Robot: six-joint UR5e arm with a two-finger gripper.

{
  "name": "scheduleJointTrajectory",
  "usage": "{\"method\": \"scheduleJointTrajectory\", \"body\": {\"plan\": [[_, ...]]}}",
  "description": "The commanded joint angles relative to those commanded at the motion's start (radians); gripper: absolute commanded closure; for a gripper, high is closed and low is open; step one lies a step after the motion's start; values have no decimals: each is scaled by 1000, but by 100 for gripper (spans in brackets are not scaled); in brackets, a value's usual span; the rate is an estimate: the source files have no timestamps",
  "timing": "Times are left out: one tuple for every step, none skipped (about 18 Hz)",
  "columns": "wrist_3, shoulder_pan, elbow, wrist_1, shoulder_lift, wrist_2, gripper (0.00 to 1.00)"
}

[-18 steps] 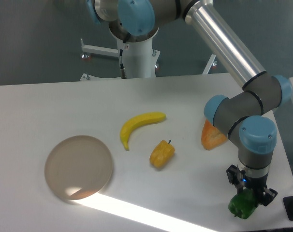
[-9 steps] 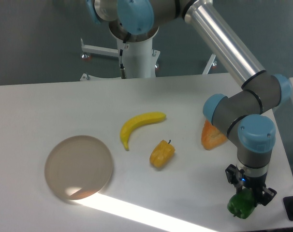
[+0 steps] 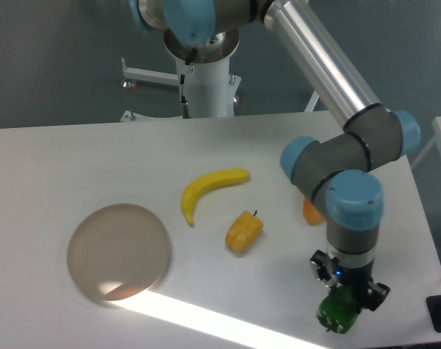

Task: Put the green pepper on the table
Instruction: 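Move the held green pepper toward the yellow pepper and lower it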

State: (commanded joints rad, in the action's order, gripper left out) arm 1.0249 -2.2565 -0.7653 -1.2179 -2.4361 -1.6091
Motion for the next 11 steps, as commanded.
{"method": "scheduleJointTrajectory", "body": {"plan": [[-6, 0, -21, 1, 12, 2, 58], [-6, 2, -35, 3, 20, 3, 58], [-2, 3, -45, 0, 29, 3, 58], [9, 3, -58, 0, 37, 2, 58], [12, 2, -64, 0, 40, 3, 58], [21, 3, -71, -2, 40, 2, 58], [38, 2, -84, 0, 43, -2, 58], [58, 2, -103, 1, 48, -3, 58], [84, 0, -121, 1, 55, -3, 58], [110, -1, -143, 3, 61, -3, 58], [129, -6, -175, 9, 77, 1, 58]]}}
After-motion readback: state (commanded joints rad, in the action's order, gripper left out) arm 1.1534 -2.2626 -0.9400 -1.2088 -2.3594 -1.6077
